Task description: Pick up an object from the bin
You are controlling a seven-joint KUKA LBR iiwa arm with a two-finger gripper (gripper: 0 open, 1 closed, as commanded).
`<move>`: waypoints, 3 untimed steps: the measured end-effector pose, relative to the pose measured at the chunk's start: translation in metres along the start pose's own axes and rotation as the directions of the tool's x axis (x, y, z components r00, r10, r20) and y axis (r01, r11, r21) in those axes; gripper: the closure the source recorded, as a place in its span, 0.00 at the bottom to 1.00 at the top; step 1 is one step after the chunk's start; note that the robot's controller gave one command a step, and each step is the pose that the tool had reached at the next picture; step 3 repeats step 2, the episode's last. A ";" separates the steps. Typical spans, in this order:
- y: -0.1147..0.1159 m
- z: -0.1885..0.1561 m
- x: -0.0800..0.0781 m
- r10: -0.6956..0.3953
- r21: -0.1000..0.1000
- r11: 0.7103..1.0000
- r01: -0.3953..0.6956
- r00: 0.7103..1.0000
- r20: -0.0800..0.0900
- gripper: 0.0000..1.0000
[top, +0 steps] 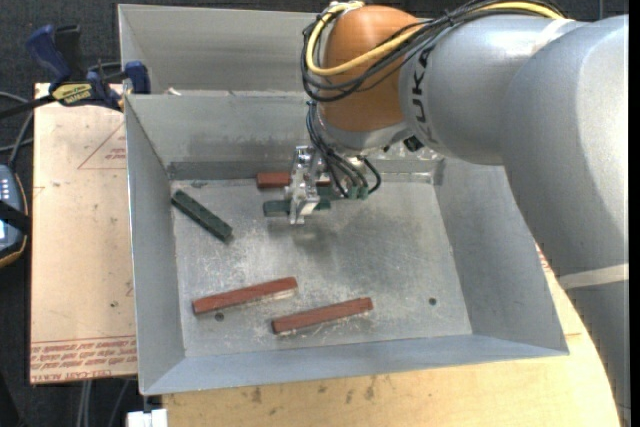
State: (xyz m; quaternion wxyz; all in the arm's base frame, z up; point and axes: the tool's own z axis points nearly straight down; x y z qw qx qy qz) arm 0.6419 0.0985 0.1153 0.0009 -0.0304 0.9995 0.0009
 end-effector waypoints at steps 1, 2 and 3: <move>0.000 -0.010 -0.002 0.000 0.000 1.000 0.000 1.000 0.006 1.00; 0.000 -0.018 -0.001 0.000 0.000 1.000 0.000 1.000 0.001 1.00; 0.000 -0.018 -0.001 0.000 0.000 1.000 0.000 1.000 0.001 1.00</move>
Offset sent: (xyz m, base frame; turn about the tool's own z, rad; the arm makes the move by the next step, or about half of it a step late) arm 0.0000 -0.0001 0.0497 0.0000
